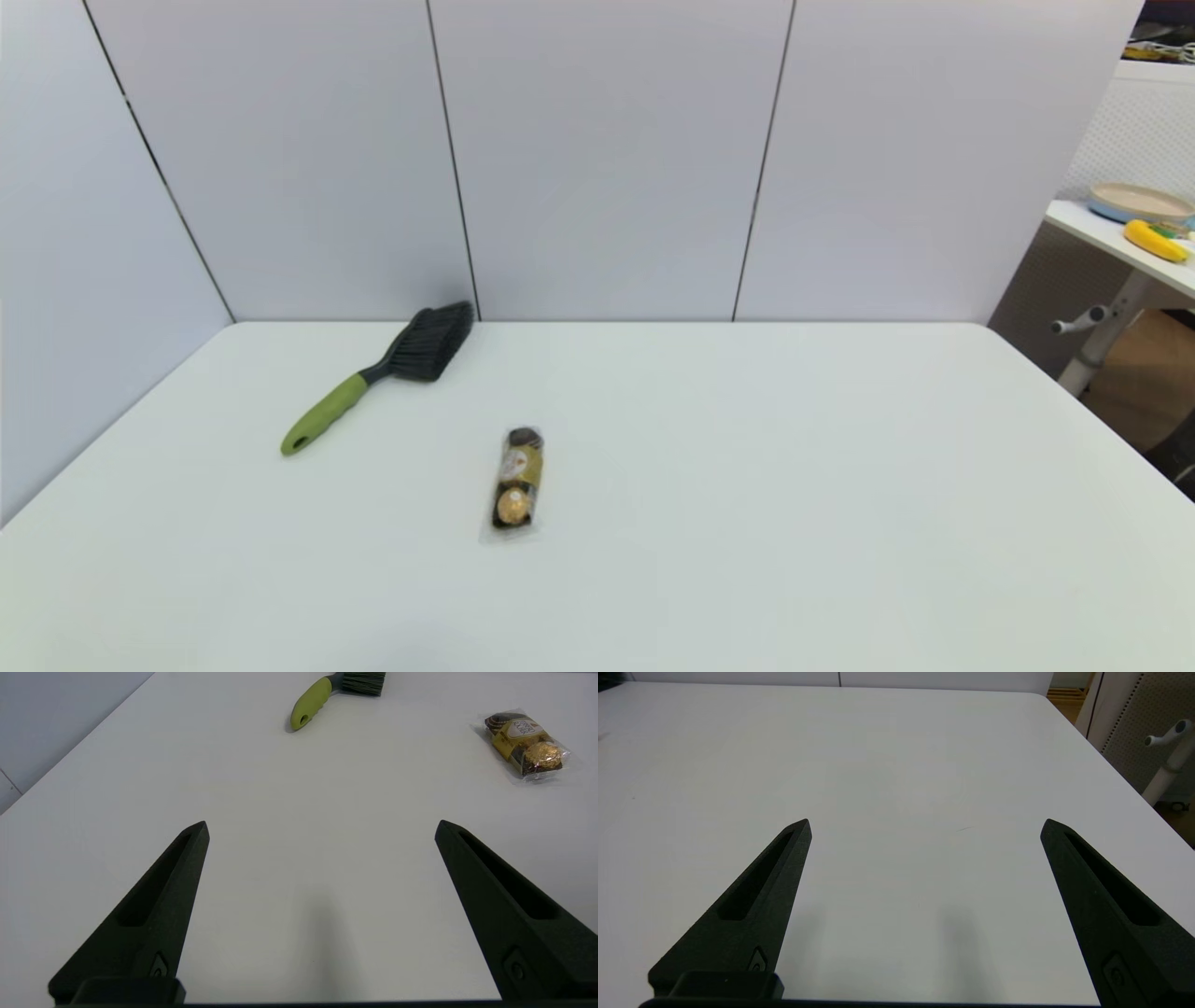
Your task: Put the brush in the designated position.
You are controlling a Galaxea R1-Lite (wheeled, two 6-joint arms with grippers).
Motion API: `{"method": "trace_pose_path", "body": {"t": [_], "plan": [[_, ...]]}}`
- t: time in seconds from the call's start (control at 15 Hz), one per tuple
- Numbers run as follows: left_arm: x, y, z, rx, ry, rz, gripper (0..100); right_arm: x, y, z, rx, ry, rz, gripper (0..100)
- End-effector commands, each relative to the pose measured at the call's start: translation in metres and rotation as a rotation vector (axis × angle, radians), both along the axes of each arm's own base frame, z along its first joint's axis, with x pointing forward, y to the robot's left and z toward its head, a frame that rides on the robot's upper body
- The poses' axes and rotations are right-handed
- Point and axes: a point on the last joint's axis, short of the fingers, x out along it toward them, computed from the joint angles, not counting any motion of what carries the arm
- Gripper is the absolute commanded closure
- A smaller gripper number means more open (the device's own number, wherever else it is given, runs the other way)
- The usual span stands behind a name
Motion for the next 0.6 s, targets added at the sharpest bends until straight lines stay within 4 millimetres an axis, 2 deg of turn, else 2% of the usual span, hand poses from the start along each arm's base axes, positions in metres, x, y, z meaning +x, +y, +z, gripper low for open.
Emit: {"method": "trace_pose_path", "body": {"t": [0.07, 0.6], "plan": [[0.0001, 0.0, -0.0001, -0.007, 0.002, 0.003, 0, 0.0002, 0.0, -0.0004, -0.001, 0.003, 0.0, 0], [0.0035, 0.0001, 0.0017, -0.007, 0.047, 0.006, 0, 0.0002, 0.0, -0.0004, -0.001, 0.003, 0.0, 0]]}}
